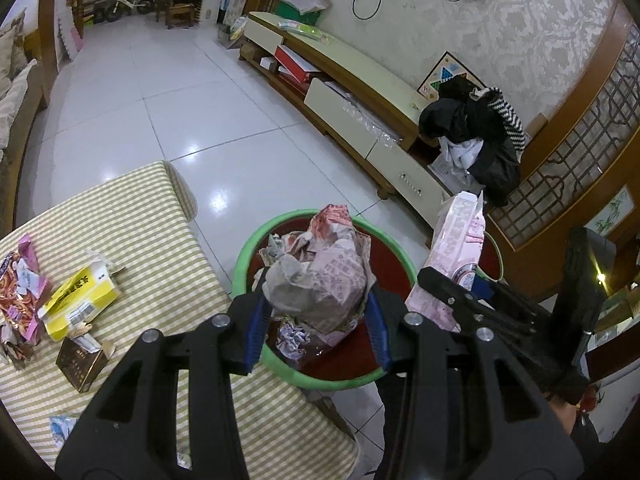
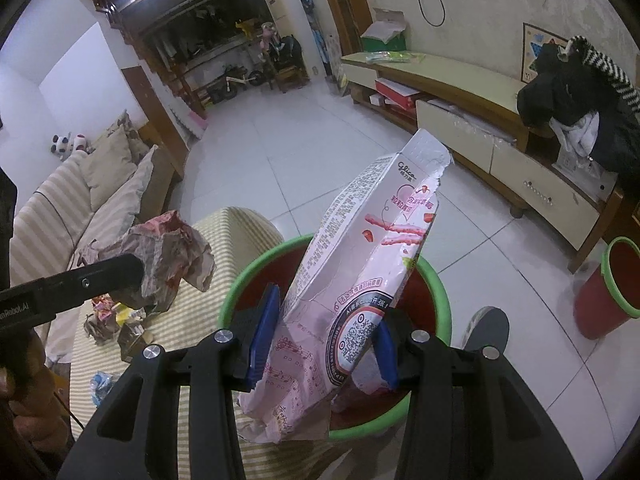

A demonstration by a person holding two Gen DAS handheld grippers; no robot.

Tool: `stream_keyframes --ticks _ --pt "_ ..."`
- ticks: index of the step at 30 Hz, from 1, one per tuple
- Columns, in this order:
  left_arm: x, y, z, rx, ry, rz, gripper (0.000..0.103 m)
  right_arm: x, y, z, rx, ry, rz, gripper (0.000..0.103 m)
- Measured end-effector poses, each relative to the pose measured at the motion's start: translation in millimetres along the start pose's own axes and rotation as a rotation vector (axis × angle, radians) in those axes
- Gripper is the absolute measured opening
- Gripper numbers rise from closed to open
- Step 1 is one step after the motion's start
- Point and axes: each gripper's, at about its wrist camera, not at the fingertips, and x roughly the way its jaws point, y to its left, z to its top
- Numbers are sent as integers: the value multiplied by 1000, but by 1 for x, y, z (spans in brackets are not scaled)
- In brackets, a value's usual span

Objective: Collect trash
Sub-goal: 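Carry paper and pink bag to the red bin and release both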

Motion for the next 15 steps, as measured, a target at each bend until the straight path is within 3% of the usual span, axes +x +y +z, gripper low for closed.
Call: stream_keyframes --ticks 15 --pt "35 -7 2 14 58 -2 41 29 -3 -3 -18 45 -31 43"
